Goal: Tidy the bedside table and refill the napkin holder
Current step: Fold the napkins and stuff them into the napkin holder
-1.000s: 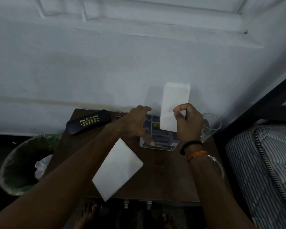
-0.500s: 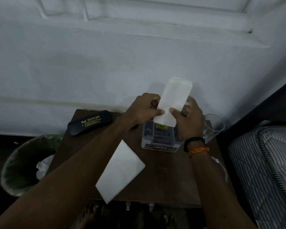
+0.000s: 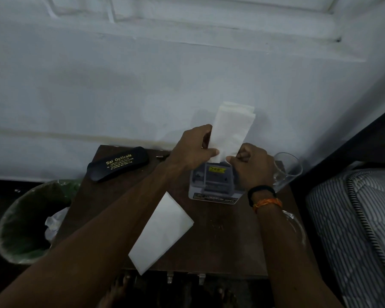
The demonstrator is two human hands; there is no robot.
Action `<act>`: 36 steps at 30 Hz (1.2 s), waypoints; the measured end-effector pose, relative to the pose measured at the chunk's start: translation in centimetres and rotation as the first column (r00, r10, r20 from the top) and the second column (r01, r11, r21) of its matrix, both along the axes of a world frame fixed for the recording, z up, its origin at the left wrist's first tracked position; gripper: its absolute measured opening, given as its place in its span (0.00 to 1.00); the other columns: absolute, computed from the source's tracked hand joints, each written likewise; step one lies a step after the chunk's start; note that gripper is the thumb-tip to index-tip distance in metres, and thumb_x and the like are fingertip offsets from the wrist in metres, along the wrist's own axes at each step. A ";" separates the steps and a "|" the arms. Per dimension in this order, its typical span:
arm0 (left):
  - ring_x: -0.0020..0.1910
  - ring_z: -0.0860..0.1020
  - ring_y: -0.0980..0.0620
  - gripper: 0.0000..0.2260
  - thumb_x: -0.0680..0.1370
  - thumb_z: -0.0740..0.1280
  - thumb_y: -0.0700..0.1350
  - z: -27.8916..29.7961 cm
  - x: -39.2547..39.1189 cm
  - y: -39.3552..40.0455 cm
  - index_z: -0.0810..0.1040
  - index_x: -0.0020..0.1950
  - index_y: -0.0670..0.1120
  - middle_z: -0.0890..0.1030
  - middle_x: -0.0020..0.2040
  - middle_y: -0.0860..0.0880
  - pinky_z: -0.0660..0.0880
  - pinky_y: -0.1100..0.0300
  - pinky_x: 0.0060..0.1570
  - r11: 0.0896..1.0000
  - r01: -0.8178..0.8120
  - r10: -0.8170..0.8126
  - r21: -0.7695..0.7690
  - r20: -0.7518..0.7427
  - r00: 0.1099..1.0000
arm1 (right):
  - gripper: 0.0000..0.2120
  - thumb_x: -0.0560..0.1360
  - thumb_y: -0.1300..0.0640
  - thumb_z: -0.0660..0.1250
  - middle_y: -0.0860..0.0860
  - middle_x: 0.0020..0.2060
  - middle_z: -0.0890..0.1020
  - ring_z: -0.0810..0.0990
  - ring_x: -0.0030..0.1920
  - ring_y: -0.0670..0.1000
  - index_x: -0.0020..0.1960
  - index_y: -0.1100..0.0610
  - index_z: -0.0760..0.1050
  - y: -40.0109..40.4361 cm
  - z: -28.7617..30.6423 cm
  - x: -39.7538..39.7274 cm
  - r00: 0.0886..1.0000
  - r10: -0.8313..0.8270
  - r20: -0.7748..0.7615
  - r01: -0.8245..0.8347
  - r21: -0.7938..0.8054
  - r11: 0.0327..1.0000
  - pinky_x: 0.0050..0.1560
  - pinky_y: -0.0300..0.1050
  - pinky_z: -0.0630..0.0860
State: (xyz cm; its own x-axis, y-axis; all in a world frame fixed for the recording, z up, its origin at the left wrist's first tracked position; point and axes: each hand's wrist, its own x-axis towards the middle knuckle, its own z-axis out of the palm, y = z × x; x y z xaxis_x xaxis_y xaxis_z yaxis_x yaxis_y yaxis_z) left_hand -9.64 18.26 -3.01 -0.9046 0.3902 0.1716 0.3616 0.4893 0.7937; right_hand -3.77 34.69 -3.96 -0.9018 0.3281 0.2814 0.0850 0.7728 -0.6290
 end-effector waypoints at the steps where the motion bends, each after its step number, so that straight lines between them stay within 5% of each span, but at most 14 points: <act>1: 0.49 0.77 0.53 0.22 0.72 0.76 0.42 -0.1 0.0 -0.1 0.76 0.64 0.41 0.81 0.58 0.45 0.72 0.63 0.45 0.999 0.008 -0.008 -0.033 -0.002 1.000 | 0.13 0.68 0.56 0.76 0.55 0.31 0.80 0.79 0.35 0.56 0.35 0.62 0.75 -0.1 -0.2 0.0 1.000 -0.002 -0.011 0.002 0.007 1.000 0.37 0.46 0.75; 9: 0.50 0.81 0.41 0.26 0.69 0.75 0.44 -0.9 -0.5 0.6 0.73 0.64 0.42 0.82 0.55 0.42 0.81 0.47 0.47 0.984 -0.020 0.016 -0.178 -0.025 1.000 | 0.08 0.68 0.61 0.74 0.54 0.31 0.81 0.80 0.37 0.54 0.34 0.60 0.76 -0.6 -0.1 0.0 1.000 0.001 -0.009 -0.002 -0.050 0.999 0.39 0.46 0.78; 18: 0.47 0.81 0.43 0.23 0.66 0.76 0.43 -1.2 -0.8 1.3 0.76 0.59 0.41 0.82 0.52 0.42 0.81 0.46 0.45 0.984 -0.050 0.052 -0.173 0.003 0.999 | 0.11 0.68 0.57 0.75 0.55 0.33 0.81 0.79 0.37 0.55 0.35 0.62 0.77 -0.7 -0.9 -0.1 1.000 0.015 0.024 -0.015 0.024 1.000 0.38 0.43 0.74; 28: 0.48 0.81 0.44 0.17 0.69 0.76 0.42 -1.3 -0.5 1.9 0.77 0.55 0.41 0.83 0.50 0.42 0.73 0.58 0.39 0.981 -0.065 0.068 -0.181 0.015 0.998 | 0.08 0.66 0.58 0.75 0.55 0.33 0.83 0.81 0.37 0.54 0.36 0.62 0.79 -0.4 -1.0 -0.4 0.999 -0.040 0.033 0.040 -0.008 0.999 0.40 0.48 0.79; 36: 0.54 0.80 0.39 0.22 0.70 0.76 0.45 -1.6 -0.5 2.4 0.77 0.60 0.39 0.81 0.56 0.39 0.81 0.45 0.50 0.963 -0.093 0.101 -0.254 0.019 0.995 | 0.10 0.67 0.54 0.77 0.52 0.33 0.83 0.79 0.35 0.50 0.38 0.60 0.80 -0.5 -0.7 -0.3 0.998 -0.036 0.050 0.037 -0.031 0.999 0.38 0.43 0.76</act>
State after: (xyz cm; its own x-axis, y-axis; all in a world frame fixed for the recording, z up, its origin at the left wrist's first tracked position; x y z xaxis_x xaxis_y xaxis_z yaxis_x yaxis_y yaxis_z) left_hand -10.18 20.63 -4.66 -0.9437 0.3272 0.0495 0.2791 0.7066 0.6502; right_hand -4.03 34.15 -4.66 -0.9015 0.3693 0.2256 0.1445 0.7484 -0.6473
